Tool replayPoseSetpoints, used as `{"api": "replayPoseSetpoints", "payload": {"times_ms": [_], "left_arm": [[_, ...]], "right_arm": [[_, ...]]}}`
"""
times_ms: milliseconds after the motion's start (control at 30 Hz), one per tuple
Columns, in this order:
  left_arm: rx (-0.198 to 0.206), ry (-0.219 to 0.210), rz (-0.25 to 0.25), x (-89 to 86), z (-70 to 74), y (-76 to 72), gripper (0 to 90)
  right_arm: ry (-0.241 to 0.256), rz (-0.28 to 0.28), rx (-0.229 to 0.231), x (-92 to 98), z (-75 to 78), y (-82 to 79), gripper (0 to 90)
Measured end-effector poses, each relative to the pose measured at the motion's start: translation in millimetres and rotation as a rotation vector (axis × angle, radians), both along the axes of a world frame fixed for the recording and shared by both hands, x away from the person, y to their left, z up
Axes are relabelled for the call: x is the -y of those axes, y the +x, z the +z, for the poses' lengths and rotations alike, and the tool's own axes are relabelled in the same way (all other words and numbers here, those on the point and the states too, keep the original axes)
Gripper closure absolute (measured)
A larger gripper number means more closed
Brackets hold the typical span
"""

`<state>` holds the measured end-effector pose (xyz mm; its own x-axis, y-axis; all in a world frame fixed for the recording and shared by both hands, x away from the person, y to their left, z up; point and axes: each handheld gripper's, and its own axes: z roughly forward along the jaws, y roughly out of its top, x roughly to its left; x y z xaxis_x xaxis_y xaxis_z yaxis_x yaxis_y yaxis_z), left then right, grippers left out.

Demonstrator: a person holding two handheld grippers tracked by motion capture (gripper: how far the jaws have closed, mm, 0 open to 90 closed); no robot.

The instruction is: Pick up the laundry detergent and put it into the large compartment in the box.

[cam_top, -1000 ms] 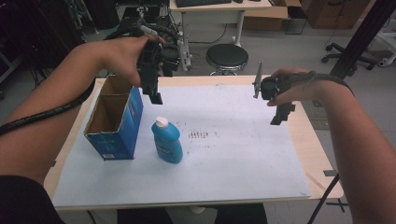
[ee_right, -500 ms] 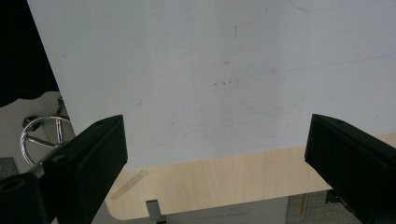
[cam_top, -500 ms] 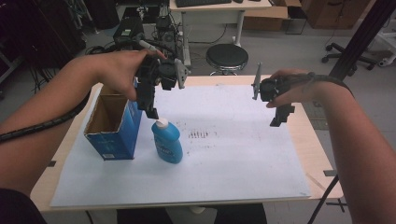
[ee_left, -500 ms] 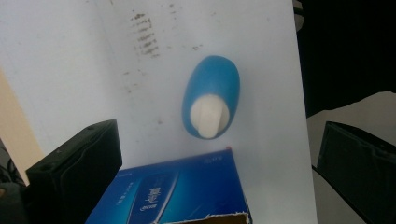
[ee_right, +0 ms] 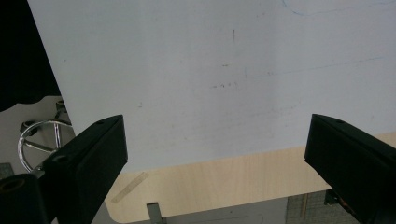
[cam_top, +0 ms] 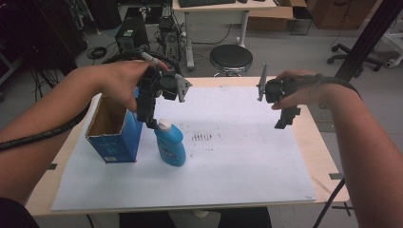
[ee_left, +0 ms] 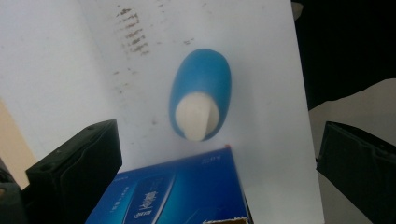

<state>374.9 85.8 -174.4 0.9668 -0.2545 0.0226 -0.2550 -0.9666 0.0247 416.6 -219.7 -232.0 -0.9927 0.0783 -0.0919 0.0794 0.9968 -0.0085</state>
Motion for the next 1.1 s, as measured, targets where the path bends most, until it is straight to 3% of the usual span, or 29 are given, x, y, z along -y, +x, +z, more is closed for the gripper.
{"api": "replayPoseSetpoints", "payload": {"times_ms": [200, 367, 533, 1100], "left_arm": [[0.001, 0.012, -0.025, -2.2, -4.6, -1.9, 0.2], [0.023, -0.002, -0.063, -0.3, -6.9, -2.2, 0.2], [0.013, -0.010, -0.108, -0.3, -14.6, -2.3, 0.2], [-0.008, -0.002, -0.143, 2.6, -36.3, 1.1, 0.2]], "right_arm": [[-0.010, -0.012, -0.009, 0.1, -5.0, -2.9, 5.9], [-0.019, -0.021, -0.005, -2.2, -8.6, -4.6, 5.9], [-0.041, -0.015, -0.007, -5.5, -11.7, -7.1, 6.0], [-0.031, -0.008, -0.009, -10.3, -16.8, -5.5, 5.9]]}}
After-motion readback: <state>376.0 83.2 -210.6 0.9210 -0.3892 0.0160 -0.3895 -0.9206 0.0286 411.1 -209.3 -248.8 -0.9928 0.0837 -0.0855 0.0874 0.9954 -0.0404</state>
